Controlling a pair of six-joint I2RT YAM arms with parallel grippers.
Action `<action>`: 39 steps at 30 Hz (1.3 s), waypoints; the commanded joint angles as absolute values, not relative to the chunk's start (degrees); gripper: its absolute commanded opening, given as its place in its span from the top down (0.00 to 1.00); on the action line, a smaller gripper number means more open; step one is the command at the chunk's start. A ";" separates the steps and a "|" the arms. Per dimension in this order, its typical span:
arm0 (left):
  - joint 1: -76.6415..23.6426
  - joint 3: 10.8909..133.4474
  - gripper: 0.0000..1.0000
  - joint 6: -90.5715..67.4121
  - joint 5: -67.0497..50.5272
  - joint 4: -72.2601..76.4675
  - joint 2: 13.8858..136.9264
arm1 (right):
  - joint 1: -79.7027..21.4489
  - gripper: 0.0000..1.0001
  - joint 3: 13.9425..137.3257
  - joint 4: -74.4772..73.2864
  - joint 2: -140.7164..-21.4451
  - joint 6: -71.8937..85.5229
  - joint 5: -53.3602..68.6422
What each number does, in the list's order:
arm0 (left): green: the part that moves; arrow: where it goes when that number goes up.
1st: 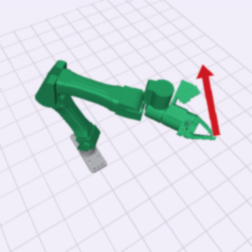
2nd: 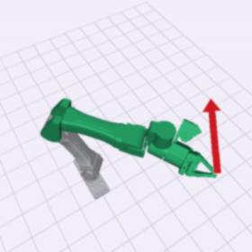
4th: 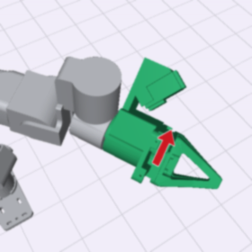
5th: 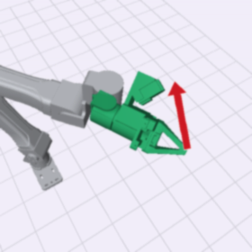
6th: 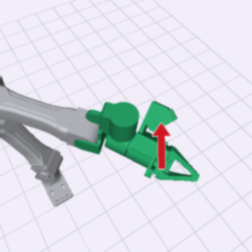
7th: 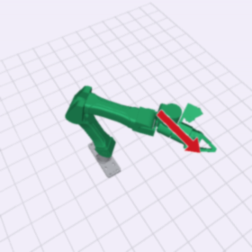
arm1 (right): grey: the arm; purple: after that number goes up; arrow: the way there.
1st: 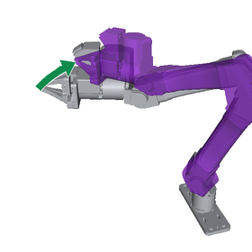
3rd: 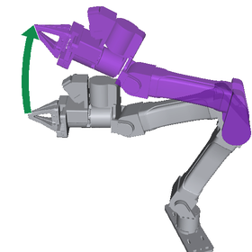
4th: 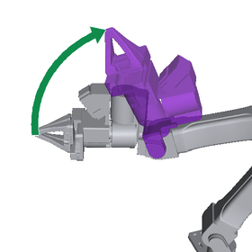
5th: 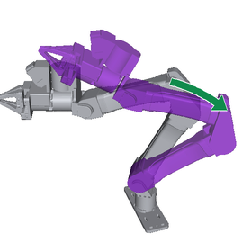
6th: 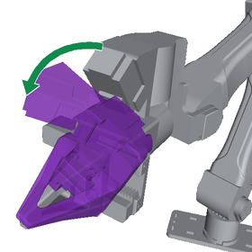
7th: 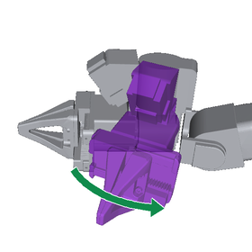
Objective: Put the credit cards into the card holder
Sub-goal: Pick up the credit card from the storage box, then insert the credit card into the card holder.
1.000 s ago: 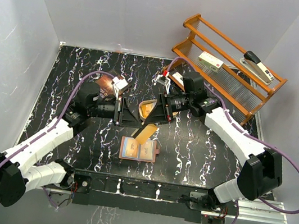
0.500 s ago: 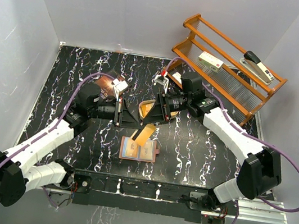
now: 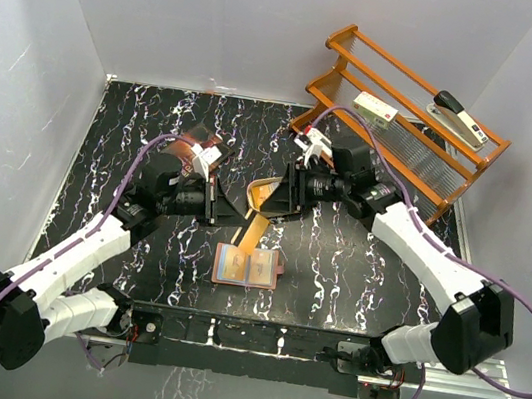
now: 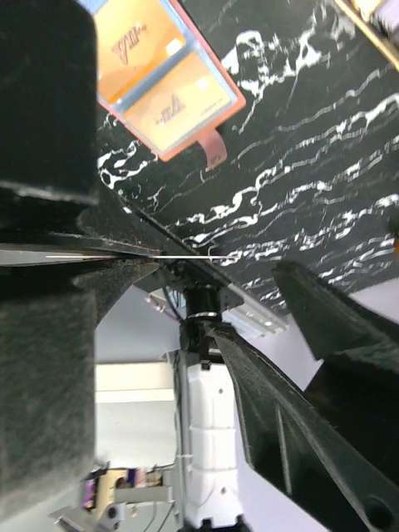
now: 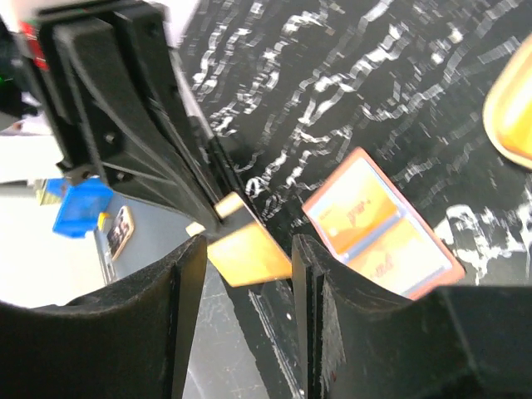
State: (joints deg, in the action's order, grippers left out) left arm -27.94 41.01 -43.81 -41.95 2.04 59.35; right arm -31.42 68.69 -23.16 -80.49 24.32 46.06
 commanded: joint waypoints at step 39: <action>-31.95 23.10 1.00 -56.07 -22.43 13.32 68.15 | -45.26 0.72 51.20 -30.66 -85.73 38.03 -1.48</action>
